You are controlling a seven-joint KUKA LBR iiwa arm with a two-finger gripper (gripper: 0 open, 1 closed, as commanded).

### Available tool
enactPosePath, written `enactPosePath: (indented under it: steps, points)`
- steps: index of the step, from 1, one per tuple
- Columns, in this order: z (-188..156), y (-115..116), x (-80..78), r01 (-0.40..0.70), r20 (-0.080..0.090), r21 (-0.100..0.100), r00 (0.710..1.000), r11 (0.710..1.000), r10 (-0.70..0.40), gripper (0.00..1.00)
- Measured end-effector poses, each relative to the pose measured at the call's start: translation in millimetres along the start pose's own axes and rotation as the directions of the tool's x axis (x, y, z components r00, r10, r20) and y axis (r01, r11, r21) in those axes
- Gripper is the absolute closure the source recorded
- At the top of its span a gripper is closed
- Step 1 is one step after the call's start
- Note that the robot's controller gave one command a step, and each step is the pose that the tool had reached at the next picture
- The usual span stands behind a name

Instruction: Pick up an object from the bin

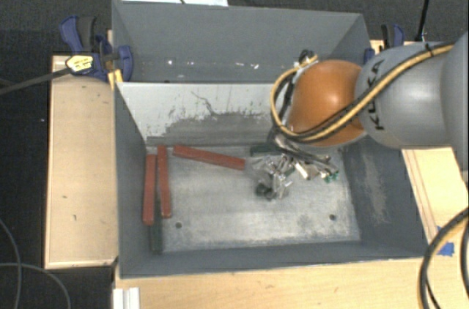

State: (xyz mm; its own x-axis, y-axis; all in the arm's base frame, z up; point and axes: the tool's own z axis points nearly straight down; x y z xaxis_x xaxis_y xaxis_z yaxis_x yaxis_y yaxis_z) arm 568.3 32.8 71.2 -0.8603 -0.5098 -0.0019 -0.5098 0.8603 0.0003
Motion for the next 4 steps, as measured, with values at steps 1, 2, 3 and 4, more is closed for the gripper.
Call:
enactPosePath:
  steps: [1, 2, 3, 4]
  points:
    - [0.0, 0.0, 0.0, 0.000, 0.000, 0.000, 1.000, 1.000, 0.000, 1.00]
    - [-3.5, 0.4, 0.6, -0.002, 0.000, -0.001, 1.000, 1.000, 0.002, 1.00]
    - [-11.8, 0.4, 0.6, -0.002, 0.000, 0.000, 1.000, 1.000, 0.002, 1.00]
    - [-18.8, 0.2, -0.1, -0.002, 0.002, 0.001, 1.000, 1.000, 0.002, 1.00]
